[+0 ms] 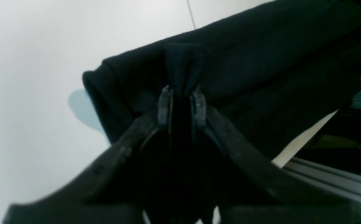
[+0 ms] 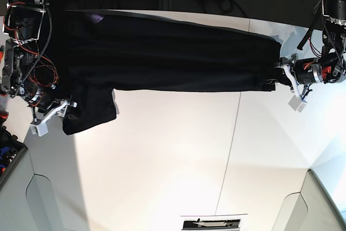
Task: Layout the t-shirt on the table in an organized manner, then fold the t-shirt properly
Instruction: 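Grasp the folded edge with both grippers and fold the shirt lengthwise again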
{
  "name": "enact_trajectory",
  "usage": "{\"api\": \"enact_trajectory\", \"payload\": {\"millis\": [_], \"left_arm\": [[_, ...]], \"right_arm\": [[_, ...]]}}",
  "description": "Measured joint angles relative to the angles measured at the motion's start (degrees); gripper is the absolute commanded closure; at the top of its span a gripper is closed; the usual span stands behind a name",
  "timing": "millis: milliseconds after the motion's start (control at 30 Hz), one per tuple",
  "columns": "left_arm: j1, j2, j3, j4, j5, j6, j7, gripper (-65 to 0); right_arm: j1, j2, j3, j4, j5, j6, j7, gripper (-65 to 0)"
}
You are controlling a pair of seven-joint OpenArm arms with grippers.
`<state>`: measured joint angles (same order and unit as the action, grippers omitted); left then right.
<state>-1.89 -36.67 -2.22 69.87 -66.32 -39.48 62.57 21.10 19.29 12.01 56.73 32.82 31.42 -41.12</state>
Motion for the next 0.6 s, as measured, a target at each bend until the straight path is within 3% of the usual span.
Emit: {"api": "enact_trajectory", "payload": {"millis": [33,167,300,400,600], "left_arm": [[0.0,0.0,0.0,0.0,0.1,0.0,0.0,-11.7],[0.0,0.0,0.0,0.0,0.3,0.0,-0.5,-11.7],[0.0,0.0,0.0,0.0,0.3,0.0,-0.5,-11.7],[0.1,0.0,0.0,0.0,0.3,0.0,-0.5,-11.7],[0.1,-0.3,0.0,0.0,0.3,0.0,0.1,-11.7]], "right_arm": [[-0.1,-0.3,-0.1,0.0,-0.2,0.1,-0.3,0.0],[-0.2,-0.2,-0.1,1.1,-0.3,0.1,-1.7,0.0],[-0.9,-0.1,0.0,8.5,1.9,-0.3,-11.7,0.0],[-2.6,0.0,0.9,18.4,6.6,-0.1,-15.5,0.0],[-12.5,4.2,1.1,31.3,7.7,-0.1,-17.6,0.0]]}}
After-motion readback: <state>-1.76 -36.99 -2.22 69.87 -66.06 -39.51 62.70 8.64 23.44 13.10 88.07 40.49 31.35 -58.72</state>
